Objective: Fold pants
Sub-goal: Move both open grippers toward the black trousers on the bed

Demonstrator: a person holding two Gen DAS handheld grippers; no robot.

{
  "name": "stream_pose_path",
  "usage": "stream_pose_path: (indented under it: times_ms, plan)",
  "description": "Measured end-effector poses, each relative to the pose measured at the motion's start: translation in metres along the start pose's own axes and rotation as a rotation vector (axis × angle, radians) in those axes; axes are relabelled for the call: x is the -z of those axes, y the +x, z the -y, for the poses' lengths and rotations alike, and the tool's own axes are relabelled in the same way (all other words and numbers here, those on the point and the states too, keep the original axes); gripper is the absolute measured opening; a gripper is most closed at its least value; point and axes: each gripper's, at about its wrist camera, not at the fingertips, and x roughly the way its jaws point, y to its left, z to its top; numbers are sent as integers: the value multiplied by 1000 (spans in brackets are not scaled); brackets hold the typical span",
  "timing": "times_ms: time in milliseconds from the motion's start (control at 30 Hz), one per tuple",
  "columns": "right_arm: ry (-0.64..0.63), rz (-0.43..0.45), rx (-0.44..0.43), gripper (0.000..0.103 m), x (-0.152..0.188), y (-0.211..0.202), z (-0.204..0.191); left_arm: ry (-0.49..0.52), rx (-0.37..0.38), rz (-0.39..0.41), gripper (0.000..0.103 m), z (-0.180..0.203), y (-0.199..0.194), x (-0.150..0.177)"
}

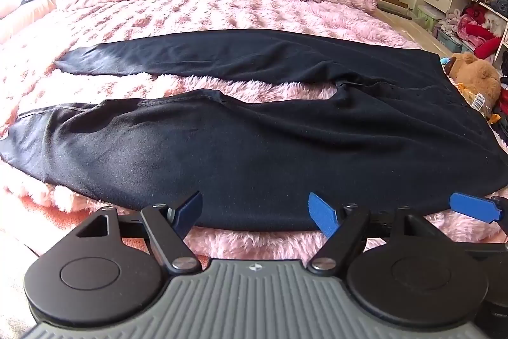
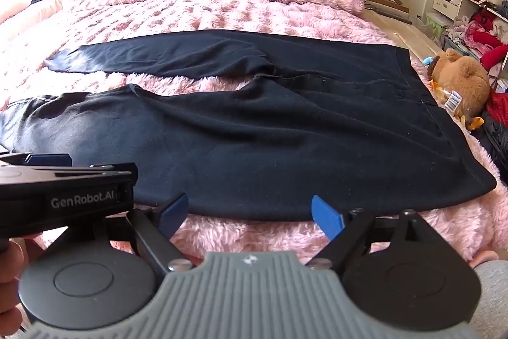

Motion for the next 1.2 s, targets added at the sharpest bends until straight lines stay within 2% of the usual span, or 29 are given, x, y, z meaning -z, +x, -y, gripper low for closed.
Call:
stream_pose_path:
  times_ms: [367,733,1200]
  plan:
    - [-23,-12,7,81,-1,1,-2,13,-2,2,88,1,1,1]
    - [-84,33,27,81,1,-3,-8,0,-4,-23,87,-1,7,3]
    - [-83,56,30,81,2,-7,-9,-1,5,-13,87,-1,4,4]
